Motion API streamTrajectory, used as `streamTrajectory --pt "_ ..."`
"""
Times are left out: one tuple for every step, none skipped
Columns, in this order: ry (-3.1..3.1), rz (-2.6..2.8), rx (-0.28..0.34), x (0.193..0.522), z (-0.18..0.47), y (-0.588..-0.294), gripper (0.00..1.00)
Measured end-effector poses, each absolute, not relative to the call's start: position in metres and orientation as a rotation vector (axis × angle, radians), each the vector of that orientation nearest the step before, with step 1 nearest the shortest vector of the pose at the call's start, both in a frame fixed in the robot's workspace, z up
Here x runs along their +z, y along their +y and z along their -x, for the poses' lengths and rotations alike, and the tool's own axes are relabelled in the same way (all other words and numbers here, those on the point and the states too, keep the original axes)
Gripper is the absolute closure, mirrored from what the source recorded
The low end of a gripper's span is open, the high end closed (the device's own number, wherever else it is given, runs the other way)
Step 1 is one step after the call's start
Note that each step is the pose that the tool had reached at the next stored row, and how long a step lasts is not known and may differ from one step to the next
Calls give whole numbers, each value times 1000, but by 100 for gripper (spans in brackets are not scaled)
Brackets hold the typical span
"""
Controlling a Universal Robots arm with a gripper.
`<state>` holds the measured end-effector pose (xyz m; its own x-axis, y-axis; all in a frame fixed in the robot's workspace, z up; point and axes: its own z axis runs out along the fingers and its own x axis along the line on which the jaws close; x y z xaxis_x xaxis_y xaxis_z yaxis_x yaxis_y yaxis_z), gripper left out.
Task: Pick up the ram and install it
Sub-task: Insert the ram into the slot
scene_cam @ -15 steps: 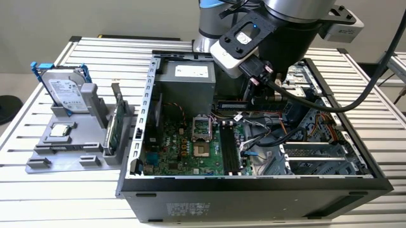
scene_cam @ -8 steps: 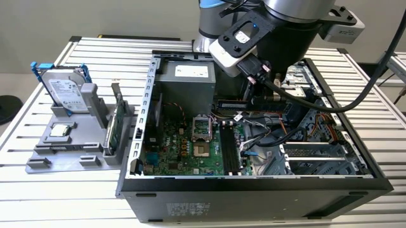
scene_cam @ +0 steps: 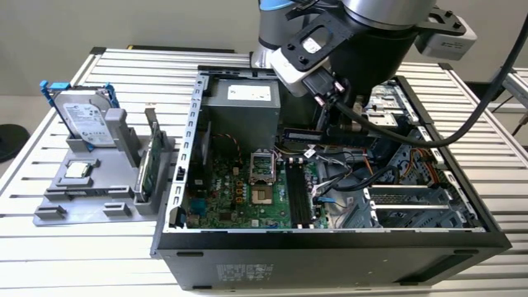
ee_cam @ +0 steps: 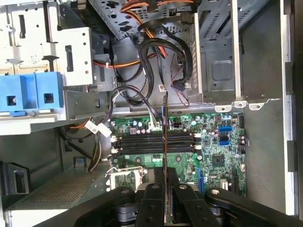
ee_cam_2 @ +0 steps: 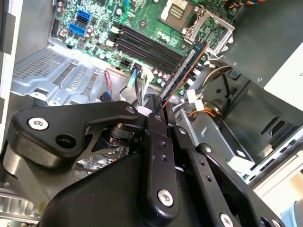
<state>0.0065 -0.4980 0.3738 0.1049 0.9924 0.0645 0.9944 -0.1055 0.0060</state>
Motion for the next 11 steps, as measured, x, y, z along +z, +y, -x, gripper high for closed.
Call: streamTrajectory --pt "-2064 2316 -81 374 -6 -498 100" --pt "-2054 2325 -81 374 -6 -498 100" --pt "-2044 2334 -82 374 -6 -498 100" --pt "-2034 2343 -82 374 -6 -498 100" --pt "-2023 2352 -82 374 -6 -498 100" --pt "-2013 2362 -82 374 -6 -498 100" --pt "-2002 2371 -83 374 -6 -498 100" --pt "-1992 2380 -83 374 -6 -498 100" --pt "-1982 2389 -83 374 -6 -498 100" --pt "-1971 2398 -83 374 -6 -498 100" --pt "-1962 2406 -84 374 -6 -498 100"
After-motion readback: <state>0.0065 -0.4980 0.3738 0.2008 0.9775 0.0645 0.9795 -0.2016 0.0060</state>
